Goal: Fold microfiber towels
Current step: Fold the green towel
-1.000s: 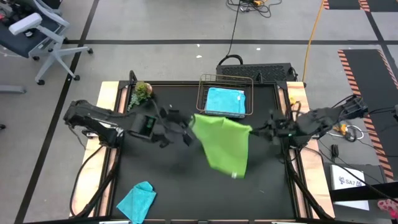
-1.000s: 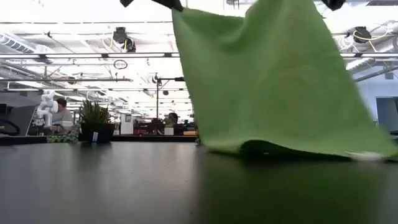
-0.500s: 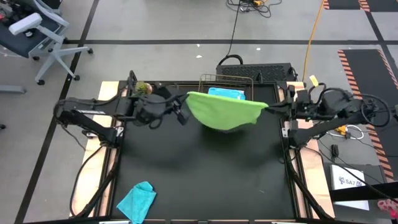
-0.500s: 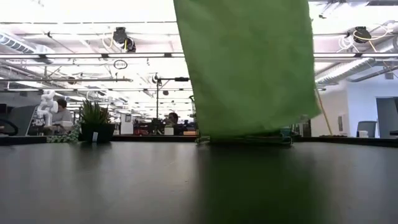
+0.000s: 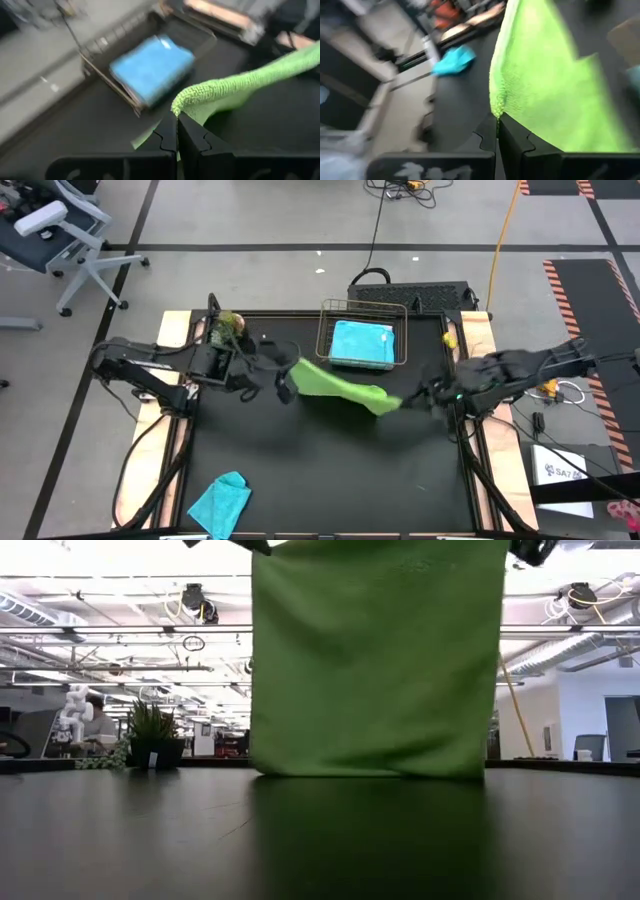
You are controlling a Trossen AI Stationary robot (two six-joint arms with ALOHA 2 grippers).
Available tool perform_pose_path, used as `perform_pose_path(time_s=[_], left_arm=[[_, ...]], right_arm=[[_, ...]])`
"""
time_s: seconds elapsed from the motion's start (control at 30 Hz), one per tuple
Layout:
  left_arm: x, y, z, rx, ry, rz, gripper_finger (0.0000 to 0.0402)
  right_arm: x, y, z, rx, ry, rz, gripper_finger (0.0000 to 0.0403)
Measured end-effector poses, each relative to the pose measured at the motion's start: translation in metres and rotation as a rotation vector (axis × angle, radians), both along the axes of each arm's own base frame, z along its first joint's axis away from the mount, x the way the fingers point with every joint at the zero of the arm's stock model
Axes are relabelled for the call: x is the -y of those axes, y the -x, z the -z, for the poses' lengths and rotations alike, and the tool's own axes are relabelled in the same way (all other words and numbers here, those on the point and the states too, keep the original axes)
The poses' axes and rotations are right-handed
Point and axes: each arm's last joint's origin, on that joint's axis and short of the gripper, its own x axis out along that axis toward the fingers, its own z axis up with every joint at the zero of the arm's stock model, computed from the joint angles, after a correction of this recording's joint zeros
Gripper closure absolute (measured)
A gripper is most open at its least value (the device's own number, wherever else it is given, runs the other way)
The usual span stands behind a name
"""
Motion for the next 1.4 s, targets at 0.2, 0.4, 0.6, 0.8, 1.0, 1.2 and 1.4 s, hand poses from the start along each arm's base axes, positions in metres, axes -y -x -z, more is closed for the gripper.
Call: perform_pose_path(time_s=[0.2,0.4,0.6,0.8,1.0,1.2,1.4], left_arm=[[0.036,-0.002,0.021,-0.097,0.198,0.074,0.04],[0.088,-0.011,0.05,-0.163,0.328,0.11,0.04],[0.139,-0.023,0.101,-0.313,0.414,0.097,0.04],[0.168,-0.036,0.156,-0.475,0.493,0.056,0.0397],[0.176,-0.048,0.175,-0.453,0.519,0.068,0.0396],[0.155,-0.054,0.167,-0.432,0.43,0.044,0.0397],[0.123,-0.063,0.163,-0.436,0.325,-0.01,0.0398]], right_arm=[[-0.029,-0.023,0.048,-0.095,-0.269,-0.179,0.0403],[-0.061,-0.029,0.092,-0.141,-0.461,-0.25,0.0403],[-0.086,-0.028,0.119,-0.146,-0.563,-0.302,0.0403],[-0.096,-0.028,0.145,-0.256,-0.548,-0.276,0.0403],[-0.103,-0.031,0.163,-0.341,-0.507,-0.265,0.0403],[-0.096,-0.03,0.172,-0.396,-0.424,-0.214,0.0403],[-0.068,-0.028,0.172,-0.421,-0.278,-0.065,0.0403]])
